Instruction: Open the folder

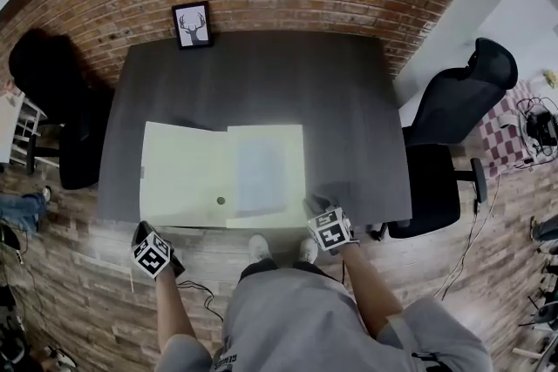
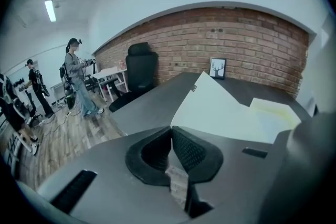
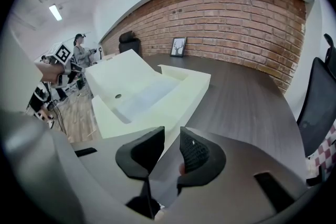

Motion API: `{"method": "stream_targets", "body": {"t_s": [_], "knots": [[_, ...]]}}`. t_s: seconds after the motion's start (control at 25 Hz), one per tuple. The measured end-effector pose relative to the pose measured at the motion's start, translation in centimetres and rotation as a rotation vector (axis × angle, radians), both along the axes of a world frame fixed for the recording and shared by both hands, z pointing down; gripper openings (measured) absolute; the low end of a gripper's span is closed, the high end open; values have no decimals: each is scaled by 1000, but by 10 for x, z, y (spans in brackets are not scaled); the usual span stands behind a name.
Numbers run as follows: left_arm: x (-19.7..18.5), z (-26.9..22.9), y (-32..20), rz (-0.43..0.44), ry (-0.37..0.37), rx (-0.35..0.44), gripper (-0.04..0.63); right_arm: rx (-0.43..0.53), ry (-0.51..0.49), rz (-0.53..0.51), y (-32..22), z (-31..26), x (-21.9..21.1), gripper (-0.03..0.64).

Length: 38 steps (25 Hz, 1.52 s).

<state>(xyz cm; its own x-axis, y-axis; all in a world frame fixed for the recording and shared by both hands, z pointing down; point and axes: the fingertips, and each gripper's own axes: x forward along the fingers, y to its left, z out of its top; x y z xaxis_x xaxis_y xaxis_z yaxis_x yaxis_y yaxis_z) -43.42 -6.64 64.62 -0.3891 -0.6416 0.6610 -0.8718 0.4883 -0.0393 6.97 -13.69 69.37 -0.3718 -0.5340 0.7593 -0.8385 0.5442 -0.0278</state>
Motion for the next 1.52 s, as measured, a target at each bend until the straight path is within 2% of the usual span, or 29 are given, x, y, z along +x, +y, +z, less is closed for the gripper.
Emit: {"method": "stream_targets", "body": {"t_s": [0.16, 0.44, 0.6, 0.72, 0.84, 1.12, 1.24, 1.36, 1.44, 1.52], "knots": [[-8, 21, -2, -26, 16, -62, 6, -1, -6, 5, 0, 0, 1, 81], [-21, 62, -6, -48, -10, -195, 15, -2, -15, 5, -1, 0, 3, 81], [-24, 57, -7, -52, -26, -180, 28, -5, -11, 2, 0, 0, 1, 80], [-24, 52, -4, -50, -2, -152, 32, -17, -25, 19, -2, 0, 2, 78], [-24, 43, -4, -32, -21, -144, 54, -14, -30, 28, -4, 1, 4, 78], [-23, -1, -5, -49, -35, -21, 55, 12, -44, 39, -6, -10, 1, 66], [-26, -36, -9, -46, -91, 42, 55, 55, -74, 69, -13, -29, 0, 43], [-21, -84, -20, -39, -152, 140, 54, 117, -89, 91, -24, -55, 2, 20], [-4, -120, -35, 7, -188, 224, 35, 173, -109, 107, -32, -77, 4, 11], [27, -157, -55, 99, -218, 316, 22, 236, -139, 125, -41, -104, 2, 6]]}}
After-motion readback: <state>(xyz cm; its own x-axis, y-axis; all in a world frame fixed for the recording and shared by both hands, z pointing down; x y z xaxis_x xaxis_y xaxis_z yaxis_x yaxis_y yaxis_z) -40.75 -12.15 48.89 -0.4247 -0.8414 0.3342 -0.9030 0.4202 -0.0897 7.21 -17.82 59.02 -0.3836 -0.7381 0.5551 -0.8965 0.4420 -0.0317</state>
